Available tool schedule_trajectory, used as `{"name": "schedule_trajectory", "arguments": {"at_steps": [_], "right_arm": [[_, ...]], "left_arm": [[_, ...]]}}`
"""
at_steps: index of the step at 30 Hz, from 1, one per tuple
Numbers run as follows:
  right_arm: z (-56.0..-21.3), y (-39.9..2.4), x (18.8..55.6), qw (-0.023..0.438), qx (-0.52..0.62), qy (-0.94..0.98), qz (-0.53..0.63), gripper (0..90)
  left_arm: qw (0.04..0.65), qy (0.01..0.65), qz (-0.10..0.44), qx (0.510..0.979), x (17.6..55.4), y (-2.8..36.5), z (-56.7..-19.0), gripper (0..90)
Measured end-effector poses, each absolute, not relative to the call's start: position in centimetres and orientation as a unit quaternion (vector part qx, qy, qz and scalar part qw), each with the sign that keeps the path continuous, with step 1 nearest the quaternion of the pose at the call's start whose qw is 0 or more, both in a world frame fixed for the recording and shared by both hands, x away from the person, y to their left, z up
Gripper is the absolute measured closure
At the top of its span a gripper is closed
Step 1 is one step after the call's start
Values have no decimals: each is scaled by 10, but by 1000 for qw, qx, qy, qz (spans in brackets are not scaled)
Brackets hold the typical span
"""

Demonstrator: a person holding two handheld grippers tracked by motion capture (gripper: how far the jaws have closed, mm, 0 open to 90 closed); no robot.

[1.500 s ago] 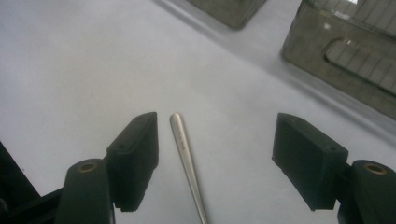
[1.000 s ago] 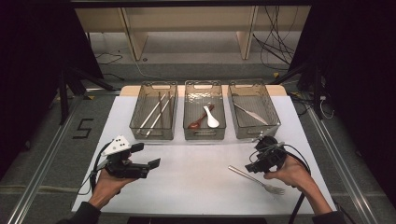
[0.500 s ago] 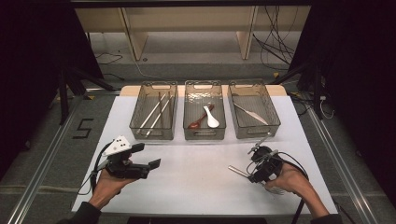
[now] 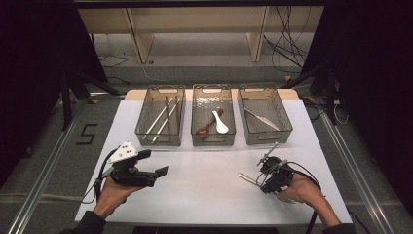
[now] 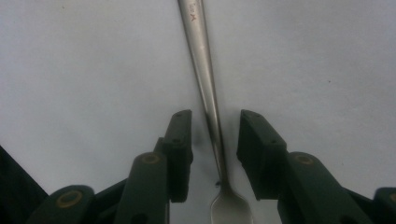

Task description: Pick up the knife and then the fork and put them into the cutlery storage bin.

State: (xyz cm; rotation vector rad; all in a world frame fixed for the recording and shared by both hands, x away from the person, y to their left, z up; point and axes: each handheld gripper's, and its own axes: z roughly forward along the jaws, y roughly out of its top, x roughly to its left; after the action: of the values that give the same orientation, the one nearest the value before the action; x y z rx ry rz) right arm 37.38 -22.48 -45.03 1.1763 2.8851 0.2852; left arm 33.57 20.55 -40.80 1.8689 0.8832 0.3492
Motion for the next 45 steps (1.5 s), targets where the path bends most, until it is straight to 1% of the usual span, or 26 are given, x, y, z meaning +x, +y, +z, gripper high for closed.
{"name": "schedule_trajectory", "arguments": {"at_steps": [9, 13, 16, 20, 22, 34, 45], "right_arm": [[-452, -222, 374, 19, 366, 927, 78, 736], [-452, -221, 374, 23, 361, 929, 73, 751], [-452, -219, 374, 25, 357, 931, 69, 790], [-453, -219, 373, 26, 349, 934, 70, 812], [-453, -218, 373, 26, 345, 936, 69, 841], [-451, -223, 375, 24, 348, 934, 78, 854], [-425, -239, 379, 33, 374, 916, 141, 854]], "left_arm": [[499, 364, 143, 773, 336, 205, -408, 112], [499, 364, 142, 773, 336, 205, -408, 113], [499, 364, 142, 773, 336, 205, -408, 112], [499, 364, 142, 774, 336, 204, -408, 113], [499, 364, 142, 774, 336, 204, -408, 113], [498, 364, 143, 774, 336, 205, -408, 113], [498, 366, 144, 773, 335, 206, -408, 113]]}}
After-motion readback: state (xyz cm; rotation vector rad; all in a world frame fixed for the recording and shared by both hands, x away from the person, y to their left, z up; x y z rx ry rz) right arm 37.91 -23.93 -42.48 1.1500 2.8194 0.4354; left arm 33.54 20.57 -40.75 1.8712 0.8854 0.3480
